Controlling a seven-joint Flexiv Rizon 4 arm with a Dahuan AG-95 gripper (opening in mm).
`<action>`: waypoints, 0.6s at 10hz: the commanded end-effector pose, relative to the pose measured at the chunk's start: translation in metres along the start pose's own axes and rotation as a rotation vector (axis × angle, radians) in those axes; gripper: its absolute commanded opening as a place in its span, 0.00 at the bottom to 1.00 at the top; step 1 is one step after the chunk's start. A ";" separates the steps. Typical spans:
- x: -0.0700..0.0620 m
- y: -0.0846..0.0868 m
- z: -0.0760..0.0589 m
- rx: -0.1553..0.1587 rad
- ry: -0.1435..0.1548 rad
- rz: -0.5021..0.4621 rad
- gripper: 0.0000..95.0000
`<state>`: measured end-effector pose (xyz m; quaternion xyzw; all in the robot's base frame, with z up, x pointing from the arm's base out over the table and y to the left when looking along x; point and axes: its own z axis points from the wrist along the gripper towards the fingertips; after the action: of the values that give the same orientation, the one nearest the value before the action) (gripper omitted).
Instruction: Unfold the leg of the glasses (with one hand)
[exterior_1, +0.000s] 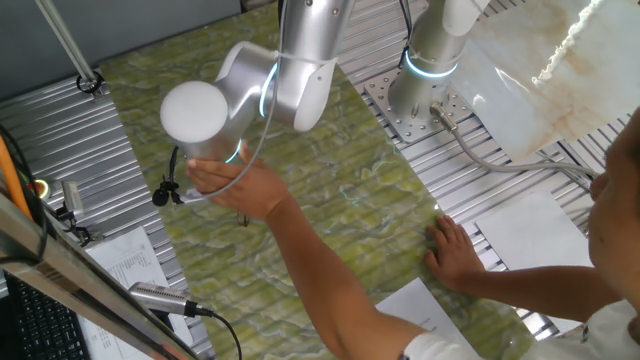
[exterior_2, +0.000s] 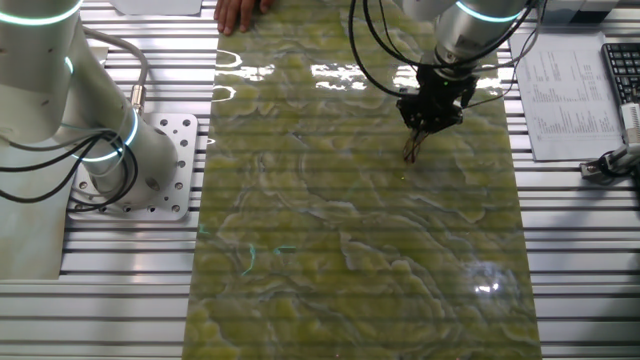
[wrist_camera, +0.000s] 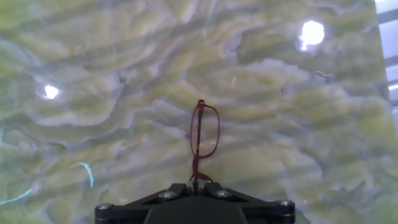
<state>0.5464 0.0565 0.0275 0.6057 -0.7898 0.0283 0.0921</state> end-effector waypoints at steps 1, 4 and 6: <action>0.002 0.001 -0.003 -0.001 0.001 -0.004 0.00; 0.000 0.002 -0.006 -0.002 0.004 -0.003 0.00; -0.003 0.002 -0.010 -0.002 0.026 -0.004 0.00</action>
<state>0.5460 0.0622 0.0372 0.6072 -0.7868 0.0363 0.1042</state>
